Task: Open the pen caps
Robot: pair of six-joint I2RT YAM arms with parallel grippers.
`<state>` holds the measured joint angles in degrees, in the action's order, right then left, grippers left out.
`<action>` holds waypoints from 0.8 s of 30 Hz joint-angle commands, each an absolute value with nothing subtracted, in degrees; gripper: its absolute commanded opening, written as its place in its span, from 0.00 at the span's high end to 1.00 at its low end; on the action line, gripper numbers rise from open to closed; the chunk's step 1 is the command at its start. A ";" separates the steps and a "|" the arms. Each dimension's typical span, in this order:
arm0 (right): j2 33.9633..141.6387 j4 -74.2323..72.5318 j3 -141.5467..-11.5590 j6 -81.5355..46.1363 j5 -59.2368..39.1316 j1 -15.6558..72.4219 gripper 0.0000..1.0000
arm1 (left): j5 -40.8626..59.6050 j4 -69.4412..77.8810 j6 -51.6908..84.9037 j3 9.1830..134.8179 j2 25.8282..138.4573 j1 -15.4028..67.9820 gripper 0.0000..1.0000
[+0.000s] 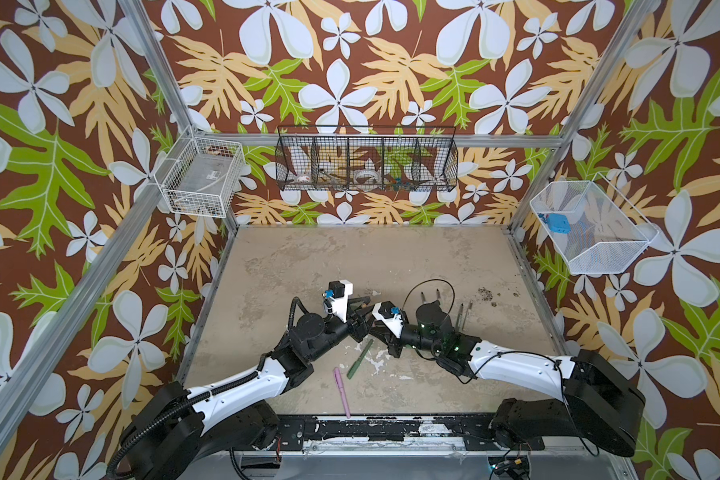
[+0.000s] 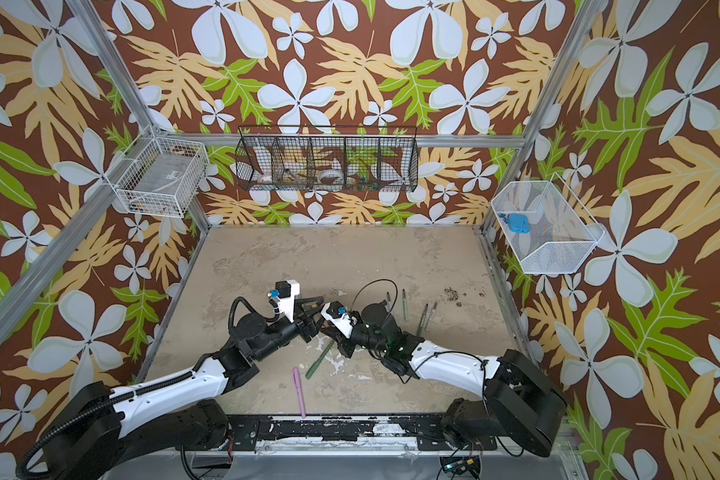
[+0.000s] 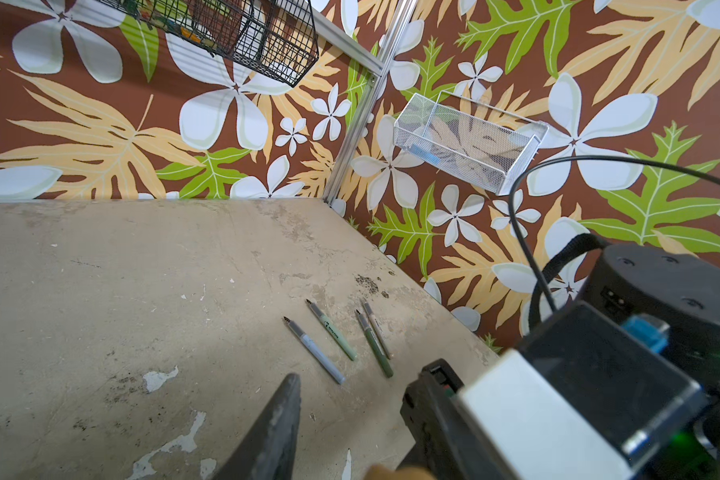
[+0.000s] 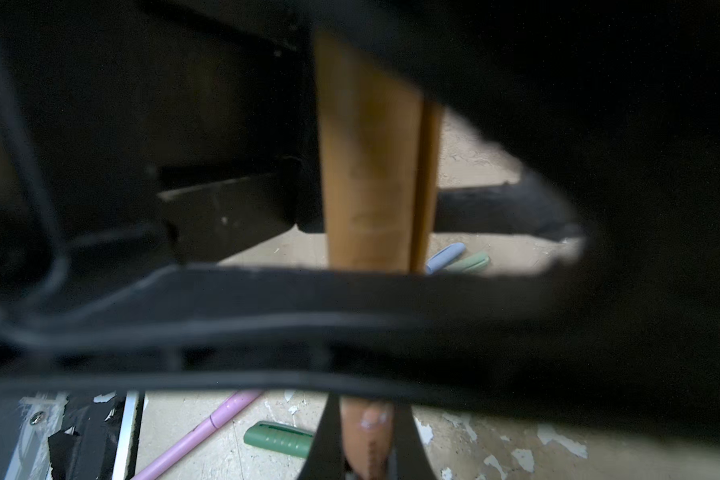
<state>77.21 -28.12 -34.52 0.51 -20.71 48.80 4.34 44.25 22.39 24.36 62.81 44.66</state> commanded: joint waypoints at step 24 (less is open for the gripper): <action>80.41 -24.48 -36.91 3.93 -19.37 49.31 1.00 | -2.17 45.59 22.44 22.29 57.58 44.55 1.00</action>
